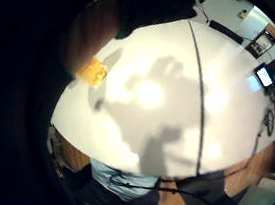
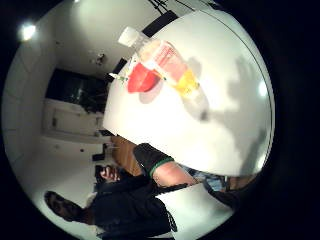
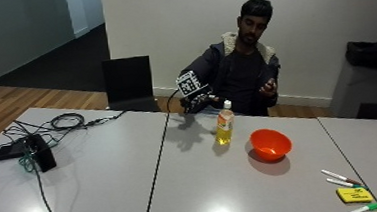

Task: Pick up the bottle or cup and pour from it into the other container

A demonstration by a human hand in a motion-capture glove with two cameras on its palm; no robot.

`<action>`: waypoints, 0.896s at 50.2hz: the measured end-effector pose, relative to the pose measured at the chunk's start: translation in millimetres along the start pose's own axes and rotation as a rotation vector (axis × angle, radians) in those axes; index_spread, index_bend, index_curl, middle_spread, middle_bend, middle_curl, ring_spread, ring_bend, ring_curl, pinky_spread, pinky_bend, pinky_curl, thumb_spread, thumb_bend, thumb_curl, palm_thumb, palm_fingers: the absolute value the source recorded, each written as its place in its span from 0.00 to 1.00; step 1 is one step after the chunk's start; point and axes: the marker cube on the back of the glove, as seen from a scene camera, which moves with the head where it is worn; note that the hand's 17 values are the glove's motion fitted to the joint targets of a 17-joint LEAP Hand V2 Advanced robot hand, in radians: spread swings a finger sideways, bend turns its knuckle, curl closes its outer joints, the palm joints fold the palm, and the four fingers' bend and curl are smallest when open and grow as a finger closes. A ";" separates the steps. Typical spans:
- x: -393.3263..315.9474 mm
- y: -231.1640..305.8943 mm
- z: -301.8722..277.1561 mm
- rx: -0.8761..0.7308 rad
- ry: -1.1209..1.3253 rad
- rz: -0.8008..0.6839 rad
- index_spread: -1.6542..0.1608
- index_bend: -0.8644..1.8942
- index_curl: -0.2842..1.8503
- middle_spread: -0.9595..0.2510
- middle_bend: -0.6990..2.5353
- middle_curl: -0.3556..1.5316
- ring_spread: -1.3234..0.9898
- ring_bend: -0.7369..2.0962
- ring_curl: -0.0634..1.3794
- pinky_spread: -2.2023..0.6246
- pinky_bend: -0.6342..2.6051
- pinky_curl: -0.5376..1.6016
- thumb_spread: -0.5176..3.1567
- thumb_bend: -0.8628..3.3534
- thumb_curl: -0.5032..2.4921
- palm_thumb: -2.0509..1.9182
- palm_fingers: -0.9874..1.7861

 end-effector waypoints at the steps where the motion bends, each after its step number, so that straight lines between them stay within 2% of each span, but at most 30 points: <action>1: -2.0 -8.0 6.0 -0.006 -0.031 0.011 0.80 0.37 0.24 0.96 0.28 0.33 0.69 0.33 0.15 0.91 0.39 0.37 0.36 0.20 0.28 0.59 0.36; 9: -13.7 -47.6 53.0 -0.012 -0.254 0.019 0.81 0.36 0.24 0.97 0.28 0.34 0.69 0.34 0.17 0.91 0.40 0.38 0.35 0.20 0.28 0.61 0.36; 14: -22.6 -69.9 79.9 0.075 -0.424 -0.080 0.82 0.35 0.24 0.98 0.29 0.35 0.69 0.36 0.18 0.91 0.41 0.38 0.35 0.20 0.29 0.62 0.38; 18: -32.7 -80.5 90.1 0.029 -0.511 0.002 0.82 0.35 0.23 0.97 0.29 0.35 0.68 0.37 0.19 0.91 0.41 0.38 0.35 0.20 0.29 0.63 0.40; 20: -34.7 -79.0 97.0 0.009 -0.555 0.000 0.81 0.35 0.23 0.96 0.30 0.35 0.68 0.40 0.21 0.90 0.41 0.38 0.35 0.20 0.29 0.64 0.45; 24: -41.2 -86.4 105.6 0.004 -0.647 0.019 0.80 0.36 0.23 0.90 0.30 0.36 0.65 0.44 0.23 0.89 0.40 0.37 0.34 0.21 0.30 0.67 0.52; 29: -47.4 -95.8 109.5 0.024 -0.723 0.044 0.76 0.38 0.25 0.74 0.32 0.37 0.57 0.47 0.25 0.86 0.38 0.36 0.33 0.22 0.31 0.71 0.67; 37: -44.0 -85.8 116.0 0.051 -0.726 -0.002 0.74 0.36 0.26 0.61 0.32 0.38 0.51 0.47 0.28 0.82 0.35 0.37 0.32 0.22 0.32 0.75 0.72; 39: -42.1 -86.7 117.9 0.103 -0.722 -0.068 0.74 0.36 0.26 0.60 0.32 0.38 0.50 0.47 0.28 0.82 0.35 0.37 0.32 0.21 0.32 0.76 0.72; 42: -39.3 -94.2 117.2 0.201 -0.694 -0.260 0.74 0.35 0.26 0.58 0.32 0.39 0.50 0.47 0.28 0.81 0.34 0.37 0.32 0.21 0.32 0.76 0.73; 45: -46.3 -96.0 102.9 0.163 -0.660 -0.207 0.74 0.35 0.26 0.57 0.31 0.39 0.49 0.46 0.28 0.81 0.34 0.37 0.31 0.21 0.32 0.77 0.73</action>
